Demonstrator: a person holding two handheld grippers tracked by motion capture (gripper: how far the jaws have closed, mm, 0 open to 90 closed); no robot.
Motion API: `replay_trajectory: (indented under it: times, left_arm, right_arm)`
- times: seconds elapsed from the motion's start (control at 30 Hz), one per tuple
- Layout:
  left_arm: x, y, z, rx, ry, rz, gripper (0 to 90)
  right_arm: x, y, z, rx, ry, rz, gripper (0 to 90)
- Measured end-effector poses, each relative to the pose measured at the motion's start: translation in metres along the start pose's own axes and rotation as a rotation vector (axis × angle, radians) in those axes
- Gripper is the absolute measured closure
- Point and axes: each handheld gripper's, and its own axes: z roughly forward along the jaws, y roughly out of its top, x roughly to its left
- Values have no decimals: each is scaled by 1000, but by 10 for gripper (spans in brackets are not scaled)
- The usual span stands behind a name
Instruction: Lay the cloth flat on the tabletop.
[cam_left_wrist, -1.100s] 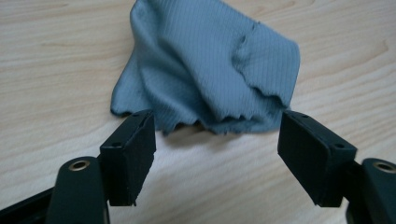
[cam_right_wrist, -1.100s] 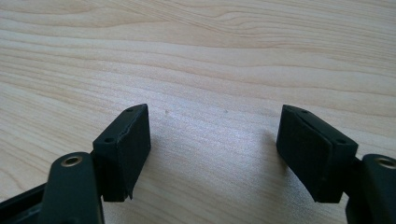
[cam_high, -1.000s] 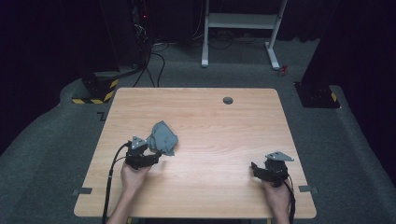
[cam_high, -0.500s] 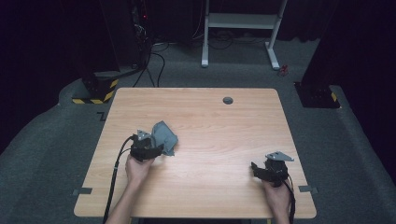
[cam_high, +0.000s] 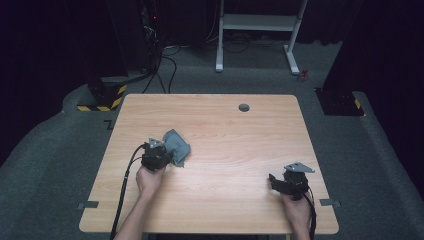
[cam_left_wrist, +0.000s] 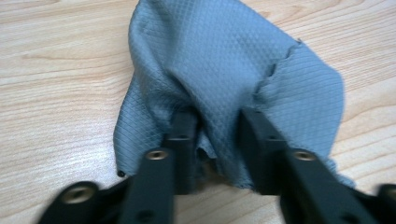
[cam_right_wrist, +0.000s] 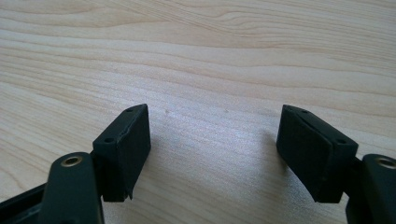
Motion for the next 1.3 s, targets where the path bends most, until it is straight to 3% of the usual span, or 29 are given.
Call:
replay_trajectory:
  times: [0.17,0.3,0.7,0.9,1.03,1.3]
  left_arm:
    - [-2,0,0,-10,-21,11,845]
    - [-12,0,-1,-24,-66,55,856]
    - [-36,2,-4,-42,-166,106,861]
    - [-58,7,-5,-55,-230,149,862]
    - [-81,10,-3,-52,-274,215,861]
    - [-101,9,2,-46,-337,229,861]
  right_arm:
    - [0,0,0,-1,-1,0,259]
    - [0,0,0,1,-1,1,260]
    - [0,0,0,1,-1,1,260]
    - [0,0,0,1,-1,1,260]
    - [0,0,0,1,-1,1,260]
    - [0,0,0,1,-1,1,259]
